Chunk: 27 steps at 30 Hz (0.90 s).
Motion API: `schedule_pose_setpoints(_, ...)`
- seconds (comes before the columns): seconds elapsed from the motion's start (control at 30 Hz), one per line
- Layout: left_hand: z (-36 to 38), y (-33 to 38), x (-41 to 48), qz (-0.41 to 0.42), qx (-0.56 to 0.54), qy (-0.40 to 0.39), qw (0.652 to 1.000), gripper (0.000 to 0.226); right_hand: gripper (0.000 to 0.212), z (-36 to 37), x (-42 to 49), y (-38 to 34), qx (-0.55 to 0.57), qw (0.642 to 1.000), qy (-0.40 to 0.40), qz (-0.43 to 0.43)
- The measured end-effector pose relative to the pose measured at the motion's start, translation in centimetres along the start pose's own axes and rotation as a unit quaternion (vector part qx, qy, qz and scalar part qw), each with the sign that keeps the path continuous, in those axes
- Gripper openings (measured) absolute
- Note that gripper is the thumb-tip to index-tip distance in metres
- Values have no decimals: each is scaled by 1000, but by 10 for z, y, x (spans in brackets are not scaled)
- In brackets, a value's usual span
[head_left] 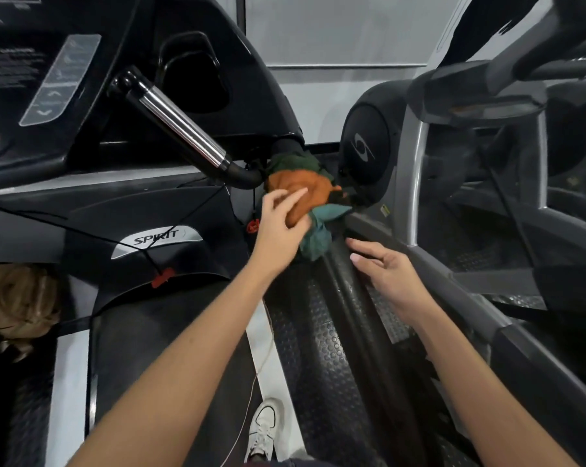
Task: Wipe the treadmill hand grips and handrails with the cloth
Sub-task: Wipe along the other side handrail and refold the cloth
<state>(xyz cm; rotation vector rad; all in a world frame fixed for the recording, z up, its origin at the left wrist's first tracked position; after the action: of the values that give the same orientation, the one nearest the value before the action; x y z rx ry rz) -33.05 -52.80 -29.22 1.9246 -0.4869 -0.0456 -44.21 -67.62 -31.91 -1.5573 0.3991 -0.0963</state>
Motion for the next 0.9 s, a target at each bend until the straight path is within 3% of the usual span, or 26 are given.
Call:
schedule_pose_setpoints(0.2,-1,6,-37,21,5,12,1000,32,26,2,-3,3,-3,1000,-15,12)
schedule_pose_setpoints(0.33,13,12,-91,38,-35,-3,999,42,33,4,-8,-3,21,1000,-15,-13)
schedule_pose_setpoints(0.53,15,4,-70,-5,-47,-9,999,46,16,1,-4,5,17,1000,3,-6)
schedule_pose_setpoints(0.67,19,-3,-31,-100,-90,-39,990,57,28,1,-2,9,11,1000,-2,7)
schedule_pose_setpoints(0.9,10,-16,-65,-76,-115,41,990,36,29,3,-3,8,11,1000,-5,6)
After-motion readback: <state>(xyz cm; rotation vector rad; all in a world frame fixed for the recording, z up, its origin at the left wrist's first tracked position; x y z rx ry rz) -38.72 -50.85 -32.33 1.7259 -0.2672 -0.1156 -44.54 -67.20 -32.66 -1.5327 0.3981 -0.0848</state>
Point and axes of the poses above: each hand's wrist, its own x-axis towards the middle knuckle, its own z-axis out of the palm, y = z × x, the point moved 9 cm from there along x, towards the middle knuckle, and after that the axes turned 7 degrees about x, right-handed, at the moved point
